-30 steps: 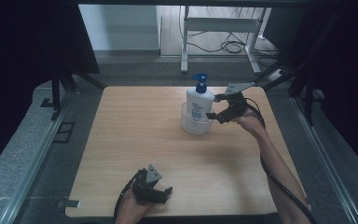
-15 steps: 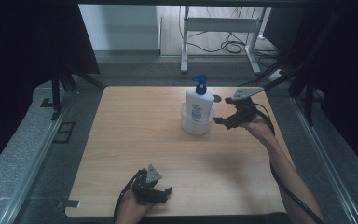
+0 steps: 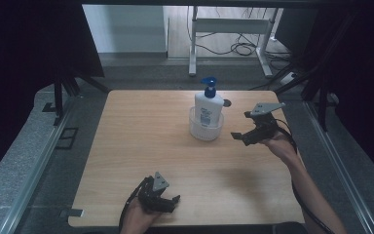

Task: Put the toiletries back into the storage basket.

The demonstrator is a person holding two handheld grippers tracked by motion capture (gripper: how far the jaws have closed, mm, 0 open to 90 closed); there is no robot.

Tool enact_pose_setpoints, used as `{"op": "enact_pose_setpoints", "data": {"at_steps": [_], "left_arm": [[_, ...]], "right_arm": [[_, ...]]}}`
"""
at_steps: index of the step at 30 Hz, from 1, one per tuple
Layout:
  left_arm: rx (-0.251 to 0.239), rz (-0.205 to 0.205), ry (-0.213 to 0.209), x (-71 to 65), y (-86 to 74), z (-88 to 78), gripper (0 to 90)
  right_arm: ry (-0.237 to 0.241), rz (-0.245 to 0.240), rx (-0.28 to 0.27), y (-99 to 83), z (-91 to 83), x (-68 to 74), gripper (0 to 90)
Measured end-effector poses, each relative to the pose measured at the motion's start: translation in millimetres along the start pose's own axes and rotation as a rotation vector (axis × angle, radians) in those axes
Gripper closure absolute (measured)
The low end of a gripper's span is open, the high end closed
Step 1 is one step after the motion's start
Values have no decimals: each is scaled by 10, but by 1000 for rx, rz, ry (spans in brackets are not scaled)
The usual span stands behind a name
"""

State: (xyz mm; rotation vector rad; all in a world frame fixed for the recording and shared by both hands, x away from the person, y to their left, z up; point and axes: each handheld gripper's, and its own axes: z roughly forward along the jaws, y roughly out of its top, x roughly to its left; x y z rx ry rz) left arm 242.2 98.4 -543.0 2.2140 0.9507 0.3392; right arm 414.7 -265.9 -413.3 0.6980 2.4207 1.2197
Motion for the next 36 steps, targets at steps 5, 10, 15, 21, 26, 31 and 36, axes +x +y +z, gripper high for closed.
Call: {"op": "enact_pose_setpoints", "data": {"at_steps": [5,10,15,21,26,31,36], "left_arm": [[0,0,0,-1,0,0,120],[0,-1,0,-1,0,0,120],[0,-1,1,-2,0,0,120],[0,-1,1,-2,1,0,120],[1,-2,2,-3,1,0,120],[0,-3,2,-4,1,1,120],[-2,-7,3,-7,1,2,120]], "right_arm": [[-17,5,10,-93,-94,63,0],[-37,13,19,-176,-181,142,0],[-32,28,22,-266,-242,241,0],[-43,46,37,-426,-287,370,0],[-58,70,52,-619,-294,468,0],[-55,93,57,-783,-288,536,0],[-72,115,51,-988,-296,640,0]]}}
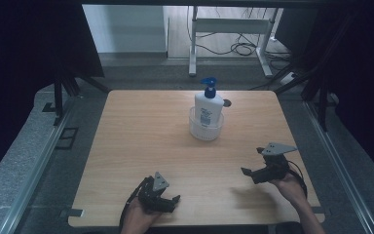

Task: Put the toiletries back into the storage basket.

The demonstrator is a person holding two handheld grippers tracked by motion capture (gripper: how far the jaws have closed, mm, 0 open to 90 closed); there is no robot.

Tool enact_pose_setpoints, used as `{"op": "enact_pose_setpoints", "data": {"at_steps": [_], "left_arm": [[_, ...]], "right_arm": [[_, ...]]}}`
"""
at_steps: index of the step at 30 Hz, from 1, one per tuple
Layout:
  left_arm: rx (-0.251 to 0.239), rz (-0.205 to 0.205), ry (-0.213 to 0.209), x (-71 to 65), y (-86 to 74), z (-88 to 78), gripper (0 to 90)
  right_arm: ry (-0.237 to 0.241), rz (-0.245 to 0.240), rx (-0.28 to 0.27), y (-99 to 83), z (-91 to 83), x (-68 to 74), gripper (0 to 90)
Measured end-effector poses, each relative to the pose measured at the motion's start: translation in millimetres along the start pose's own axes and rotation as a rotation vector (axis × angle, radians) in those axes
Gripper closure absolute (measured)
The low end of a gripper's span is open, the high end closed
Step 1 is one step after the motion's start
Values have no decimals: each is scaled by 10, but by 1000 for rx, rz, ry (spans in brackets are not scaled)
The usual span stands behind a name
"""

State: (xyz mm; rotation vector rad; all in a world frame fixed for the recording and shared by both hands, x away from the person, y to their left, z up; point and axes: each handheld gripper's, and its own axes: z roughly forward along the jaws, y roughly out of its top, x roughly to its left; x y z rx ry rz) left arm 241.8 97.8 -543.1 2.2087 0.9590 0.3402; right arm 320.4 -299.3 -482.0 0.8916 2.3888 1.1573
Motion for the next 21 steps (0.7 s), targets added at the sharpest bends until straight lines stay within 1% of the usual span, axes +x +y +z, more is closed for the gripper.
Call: {"op": "enact_pose_setpoints", "data": {"at_steps": [2,3,7,9,12,14,15,17,20,21], "left_arm": [[0,0,0,0,0,0,120],[0,0,0,0,0,0,120],[0,0,1,-1,0,0,120],[0,0,1,0,0,0,120],[0,-1,1,-1,0,0,120],[0,-1,1,-1,0,0,120],[0,-1,1,-1,0,0,120],[0,0,1,0,0,0,120],[0,0,0,-1,2,2,120],[0,0,0,-1,2,2,120]], "right_arm": [[1,5,-2,-27,3,11,0],[-1,16,-2,-106,15,38,0],[-3,31,8,-240,63,74,0],[0,39,25,-306,100,90,0],[2,36,60,-396,167,111,0],[1,33,68,-412,180,116,0],[5,31,85,-456,220,132,0],[10,31,99,-485,249,147,0],[19,11,145,-526,306,170,0],[22,17,138,-528,309,170,0]]}}
